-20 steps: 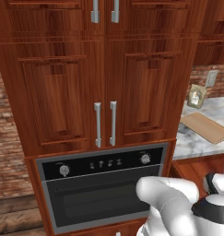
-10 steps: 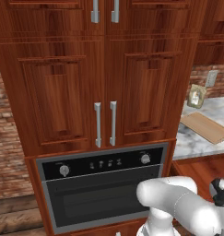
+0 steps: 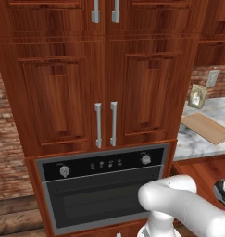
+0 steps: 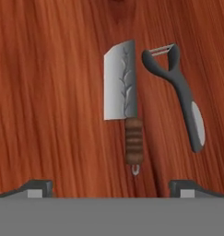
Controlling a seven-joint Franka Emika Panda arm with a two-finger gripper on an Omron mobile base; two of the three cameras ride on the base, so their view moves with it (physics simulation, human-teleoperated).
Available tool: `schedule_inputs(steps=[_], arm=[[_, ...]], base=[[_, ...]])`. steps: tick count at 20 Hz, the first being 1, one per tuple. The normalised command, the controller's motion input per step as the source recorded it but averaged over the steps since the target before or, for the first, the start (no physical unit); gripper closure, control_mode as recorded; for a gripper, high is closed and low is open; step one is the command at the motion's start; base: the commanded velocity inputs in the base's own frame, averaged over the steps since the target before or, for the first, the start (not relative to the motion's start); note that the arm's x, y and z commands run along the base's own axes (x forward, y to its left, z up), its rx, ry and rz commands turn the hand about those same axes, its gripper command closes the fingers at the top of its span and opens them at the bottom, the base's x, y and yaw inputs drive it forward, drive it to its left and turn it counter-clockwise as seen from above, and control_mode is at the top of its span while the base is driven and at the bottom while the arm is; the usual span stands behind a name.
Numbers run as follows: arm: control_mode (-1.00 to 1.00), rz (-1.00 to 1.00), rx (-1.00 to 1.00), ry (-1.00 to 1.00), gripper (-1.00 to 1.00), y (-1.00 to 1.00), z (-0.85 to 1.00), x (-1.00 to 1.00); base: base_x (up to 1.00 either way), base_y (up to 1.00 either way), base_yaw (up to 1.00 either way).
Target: Open the drawer on the right and place the cutting tools on the cutting board.
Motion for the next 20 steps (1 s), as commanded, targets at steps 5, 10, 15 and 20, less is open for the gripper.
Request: schedule_inputs(steps=[5,10,15,20], arm=[[-1.0,0.0,0.0,0.0,-1.0,-0.27,-0.26,0.07],[-1.0,0.0,0.0,0.0,-1.0,-0.29,-0.29,0.07],[-1.0,0.0,0.0,0.0,-1.0,-0.22,-0.27,0.07],[-1.0,-0.01,0.0,0.0,-1.0,-0.17,-0.26,0.06]], base=[[0.0,0.0,0.0],[0.0,0.0,0.0],[0.0,0.0,0.0],[0.0,0.0,0.0]])
